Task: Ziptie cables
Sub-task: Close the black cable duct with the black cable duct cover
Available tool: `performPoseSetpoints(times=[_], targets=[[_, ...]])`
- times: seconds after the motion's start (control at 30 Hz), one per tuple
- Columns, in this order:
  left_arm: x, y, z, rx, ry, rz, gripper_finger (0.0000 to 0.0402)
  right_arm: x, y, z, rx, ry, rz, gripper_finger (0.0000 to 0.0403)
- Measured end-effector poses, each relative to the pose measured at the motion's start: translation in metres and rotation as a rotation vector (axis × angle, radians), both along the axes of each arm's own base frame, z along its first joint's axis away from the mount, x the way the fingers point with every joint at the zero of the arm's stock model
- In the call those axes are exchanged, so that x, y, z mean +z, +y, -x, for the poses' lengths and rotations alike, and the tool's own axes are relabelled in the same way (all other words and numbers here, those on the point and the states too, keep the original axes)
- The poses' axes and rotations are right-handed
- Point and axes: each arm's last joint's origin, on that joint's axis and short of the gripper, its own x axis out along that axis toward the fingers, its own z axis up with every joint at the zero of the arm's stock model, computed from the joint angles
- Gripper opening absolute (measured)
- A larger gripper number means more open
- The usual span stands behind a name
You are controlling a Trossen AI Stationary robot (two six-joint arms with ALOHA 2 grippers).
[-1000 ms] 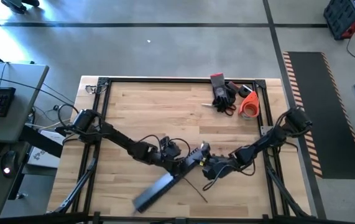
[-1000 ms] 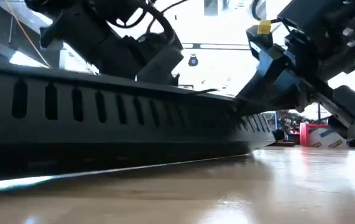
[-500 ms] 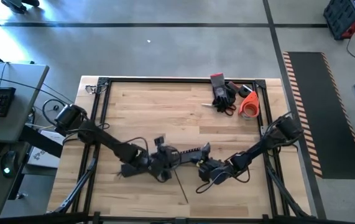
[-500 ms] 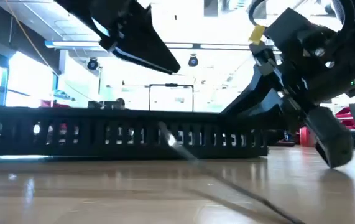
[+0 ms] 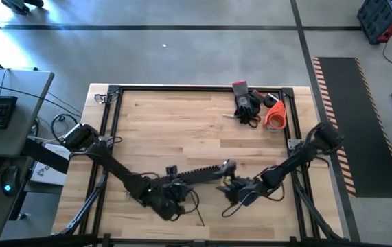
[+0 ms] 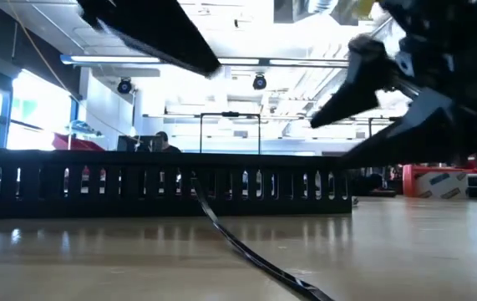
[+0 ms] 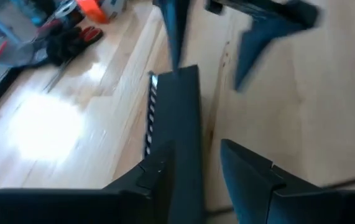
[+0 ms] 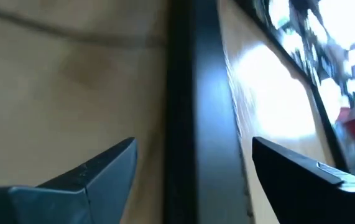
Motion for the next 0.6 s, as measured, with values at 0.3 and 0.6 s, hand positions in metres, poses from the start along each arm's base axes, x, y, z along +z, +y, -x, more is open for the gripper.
performPoseSetpoints(times=[0.3, 0.6], targets=[[0.006, -0.010, 0.029, 0.269, 0.187, 0.289, 0.0078, -0.024, -0.047, 0.034, -0.160, 0.173, -0.419, 0.0288], [-0.041, 0.008, 0.015, 0.350, 0.232, -0.046, 0.0054, -0.033, -0.045, 0.012, 0.027, 0.033, -0.571, 0.0286]])
